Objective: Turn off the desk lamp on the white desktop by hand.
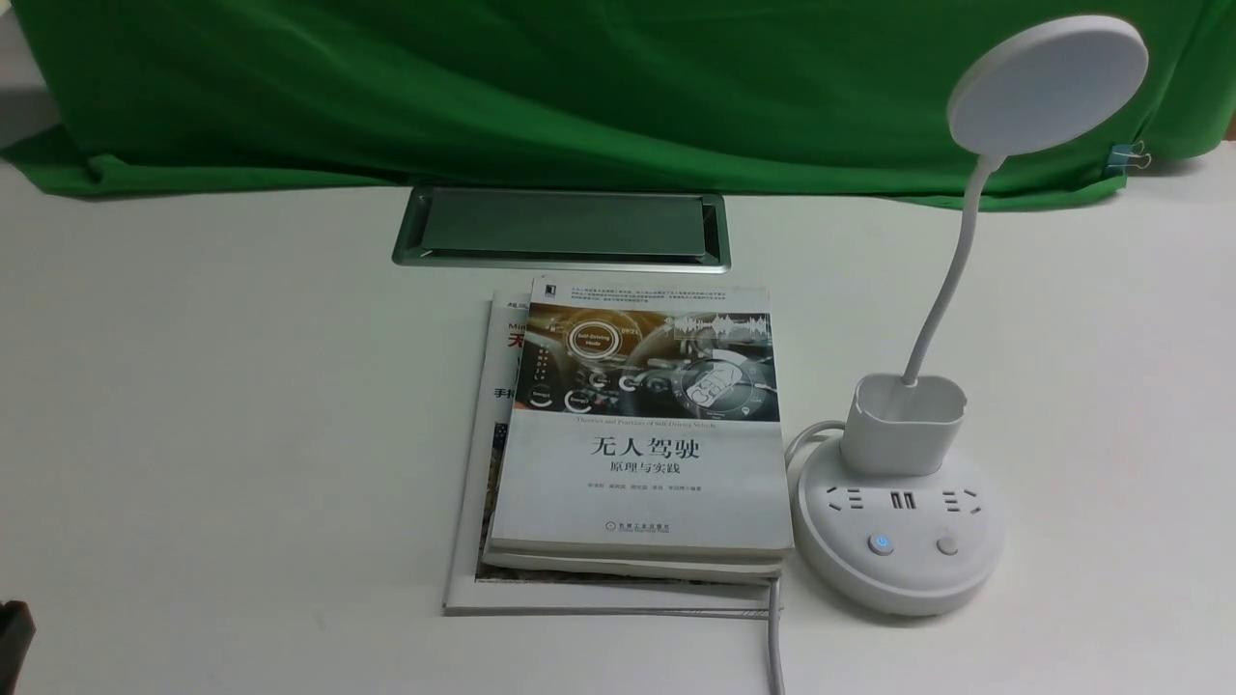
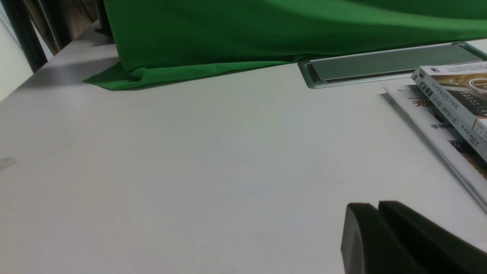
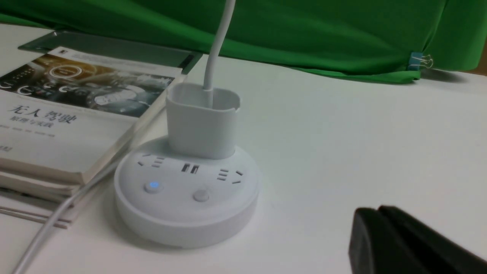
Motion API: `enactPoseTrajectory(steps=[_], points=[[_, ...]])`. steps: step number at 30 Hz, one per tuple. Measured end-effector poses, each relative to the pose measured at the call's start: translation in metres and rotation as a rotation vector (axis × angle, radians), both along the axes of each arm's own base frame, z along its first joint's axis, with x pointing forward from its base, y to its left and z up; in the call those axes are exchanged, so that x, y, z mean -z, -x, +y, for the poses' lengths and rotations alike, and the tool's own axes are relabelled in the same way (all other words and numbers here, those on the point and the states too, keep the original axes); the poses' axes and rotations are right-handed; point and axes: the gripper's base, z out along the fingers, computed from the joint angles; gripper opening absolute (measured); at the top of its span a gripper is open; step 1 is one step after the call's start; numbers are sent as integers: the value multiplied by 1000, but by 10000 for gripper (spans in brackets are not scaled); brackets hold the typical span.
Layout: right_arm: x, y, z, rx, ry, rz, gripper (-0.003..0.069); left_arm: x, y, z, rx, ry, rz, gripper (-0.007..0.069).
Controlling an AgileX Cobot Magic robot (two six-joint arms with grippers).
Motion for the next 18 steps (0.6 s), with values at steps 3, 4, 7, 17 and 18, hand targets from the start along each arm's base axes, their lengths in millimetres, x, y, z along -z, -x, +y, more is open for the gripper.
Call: enactPoseTrajectory(steps=[3, 4, 7, 17, 18], points=[[0, 0, 0, 0, 0, 0, 39, 0, 0, 0, 0, 0, 0, 20], [0, 0, 0, 0, 0, 0, 39, 0, 0, 0, 0, 0, 0, 20], [0, 0, 0, 0, 0, 0, 39, 0, 0, 0, 0, 0, 0, 20], [0, 0, 0, 0, 0, 0, 50, 0, 0, 0, 0, 0, 0, 20], [0, 0, 0, 0, 0, 0, 50, 0, 0, 0, 0, 0, 0, 20]])
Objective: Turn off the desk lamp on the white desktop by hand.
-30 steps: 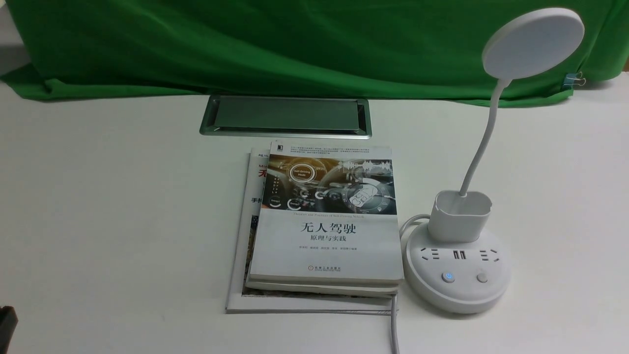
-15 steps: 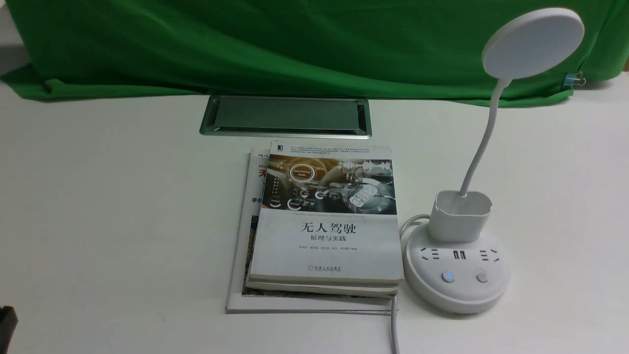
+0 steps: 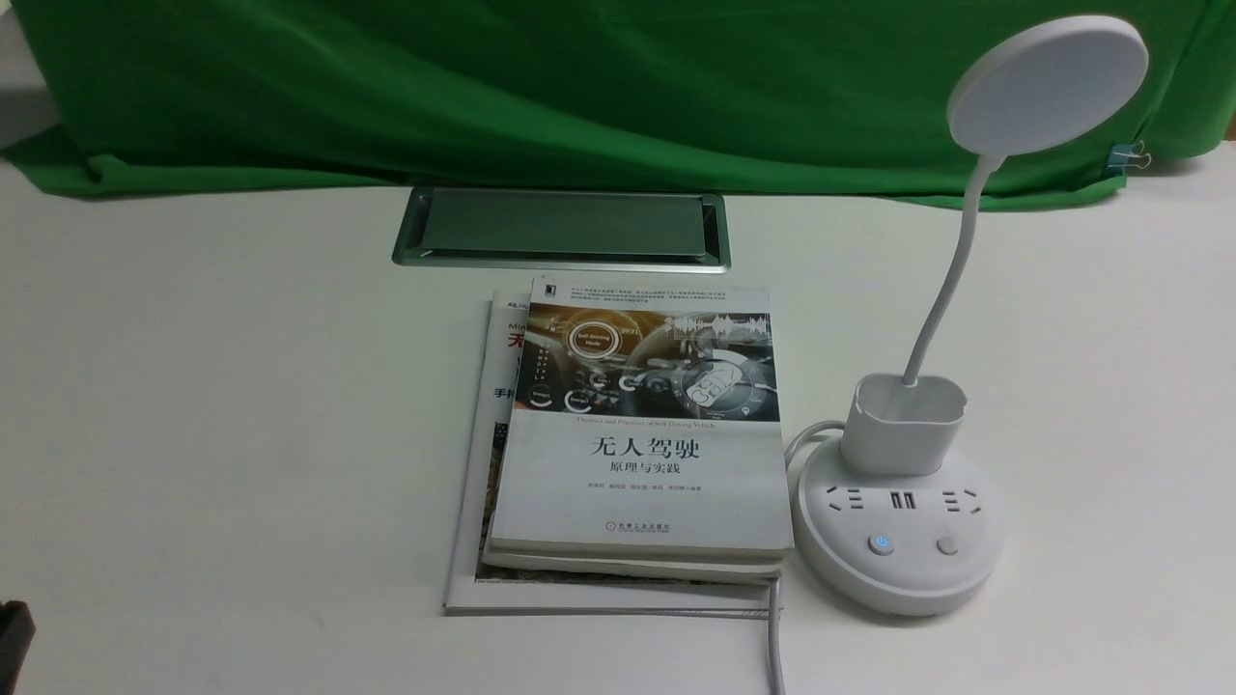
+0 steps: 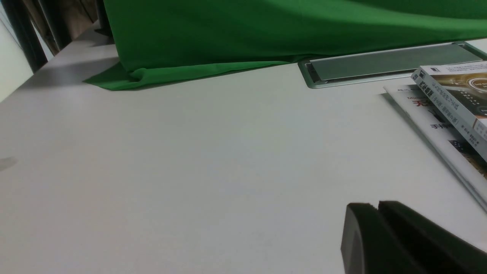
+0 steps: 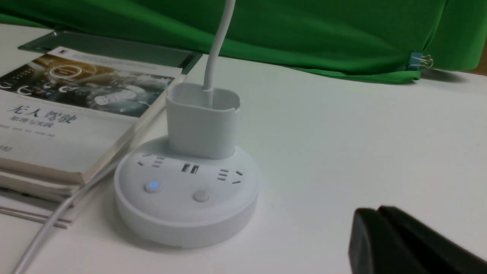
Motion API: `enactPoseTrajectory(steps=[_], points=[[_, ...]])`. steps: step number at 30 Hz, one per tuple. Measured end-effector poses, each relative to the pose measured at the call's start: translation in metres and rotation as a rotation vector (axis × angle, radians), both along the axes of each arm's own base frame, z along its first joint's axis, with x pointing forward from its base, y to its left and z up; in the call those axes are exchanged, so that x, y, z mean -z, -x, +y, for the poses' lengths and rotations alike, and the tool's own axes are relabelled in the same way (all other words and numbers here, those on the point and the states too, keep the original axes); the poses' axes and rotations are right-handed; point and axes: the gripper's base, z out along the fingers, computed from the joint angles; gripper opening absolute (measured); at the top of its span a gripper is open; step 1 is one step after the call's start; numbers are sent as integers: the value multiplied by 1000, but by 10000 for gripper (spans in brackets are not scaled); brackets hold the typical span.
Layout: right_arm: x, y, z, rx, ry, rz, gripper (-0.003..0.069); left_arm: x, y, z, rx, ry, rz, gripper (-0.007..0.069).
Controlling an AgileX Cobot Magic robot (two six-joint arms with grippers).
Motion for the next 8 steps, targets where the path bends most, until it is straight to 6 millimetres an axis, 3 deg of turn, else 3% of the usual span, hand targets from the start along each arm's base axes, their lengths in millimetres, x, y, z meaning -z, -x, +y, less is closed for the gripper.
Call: enactPoseTrajectory(steps=[8], points=[[0, 0, 0, 0, 0, 1, 57, 0, 0, 0, 0, -1, 0, 20]])
